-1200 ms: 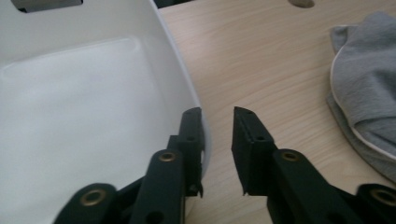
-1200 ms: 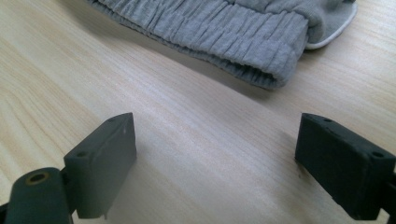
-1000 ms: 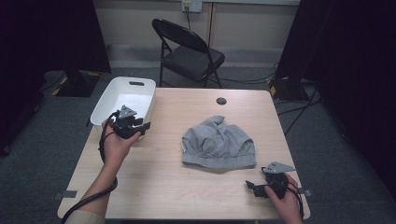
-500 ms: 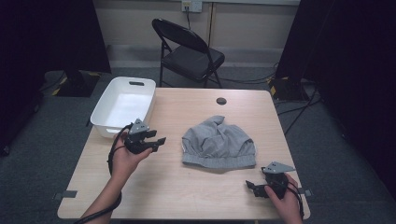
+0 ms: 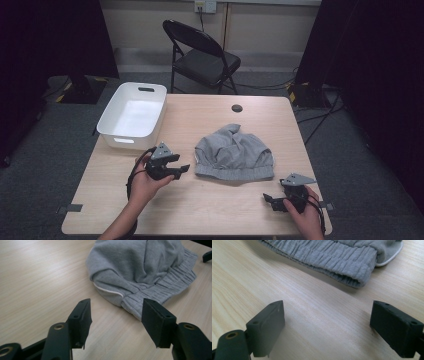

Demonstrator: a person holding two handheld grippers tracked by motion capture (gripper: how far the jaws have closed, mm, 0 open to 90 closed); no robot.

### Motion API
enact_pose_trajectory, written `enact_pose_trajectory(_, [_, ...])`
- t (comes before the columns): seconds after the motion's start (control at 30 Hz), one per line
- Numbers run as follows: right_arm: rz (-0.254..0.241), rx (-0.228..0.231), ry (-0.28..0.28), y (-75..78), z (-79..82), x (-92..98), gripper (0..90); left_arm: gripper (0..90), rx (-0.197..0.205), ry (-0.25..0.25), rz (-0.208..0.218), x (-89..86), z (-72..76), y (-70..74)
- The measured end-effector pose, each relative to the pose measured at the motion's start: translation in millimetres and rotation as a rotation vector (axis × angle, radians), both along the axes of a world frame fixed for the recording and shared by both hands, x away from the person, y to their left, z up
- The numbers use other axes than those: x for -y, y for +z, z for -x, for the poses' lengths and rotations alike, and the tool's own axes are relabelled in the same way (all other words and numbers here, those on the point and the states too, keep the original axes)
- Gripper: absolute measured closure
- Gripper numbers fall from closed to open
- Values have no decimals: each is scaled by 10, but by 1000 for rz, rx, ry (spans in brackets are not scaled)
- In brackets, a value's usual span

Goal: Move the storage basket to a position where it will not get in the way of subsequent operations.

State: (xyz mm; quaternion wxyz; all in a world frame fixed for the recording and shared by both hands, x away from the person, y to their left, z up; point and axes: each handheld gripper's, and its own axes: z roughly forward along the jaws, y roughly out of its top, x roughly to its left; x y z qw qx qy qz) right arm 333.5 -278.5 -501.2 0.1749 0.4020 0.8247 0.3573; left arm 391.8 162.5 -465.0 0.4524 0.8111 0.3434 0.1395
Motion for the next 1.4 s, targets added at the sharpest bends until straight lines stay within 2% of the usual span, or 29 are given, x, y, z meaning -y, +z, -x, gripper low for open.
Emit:
enact_pose_trajectory(0.1, [1,0,-1,1,1,-1,117,383,-20,-23,-10,16,57,-81])
enact_pose_trajectory(0.2, [1,1,-1,1,1,-2,116,328,-20,-34,-25,6,106,-152])
enact_pose_trajectory(0.33, [-1,0,-13,2,1,-7,122,297,-35,-60,-65,-11,149,-222])
enact_pose_trajectory(0.47, [-5,-6,-29,20,-6,7,184,268,-43,-62,-88,-36,178,-282])
enact_pose_trajectory(0.57, [-24,-30,-59,66,-24,34,220,240,-41,-61,-99,-28,178,-308])
enact_pose_trajectory(0.63, [-36,-16,-73,117,-49,56,243,238,-43,-76,-103,-8,180,-318])
enact_pose_trajectory(0.8, [-79,31,-134,255,-195,93,301,228,-45,-94,-119,25,193,-359])
enact_pose_trajectory(0.9, [-57,47,-145,269,-322,69,329,228,-43,-97,-126,28,194,-364])
enact_pose_trajectory(0.97, [-35,47,-144,273,-408,38,344,223,-45,-101,-110,19,189,-362])
enact_pose_trajectory(1.03, [-24,51,-141,288,-484,4,366,214,-52,-104,-123,15,183,-366])
enact_pose_trajectory(1.3, [-20,44,-133,295,-661,-107,438,163,-47,-124,-145,41,202,-370])
enact_pose_trajectory(1.33, [-34,38,-137,277,-691,-138,465,162,-42,-124,-154,49,214,-372])
enact_pose_trajectory(1.4, [-17,41,-139,255,-723,-170,484,146,-39,-129,-165,61,217,-373])
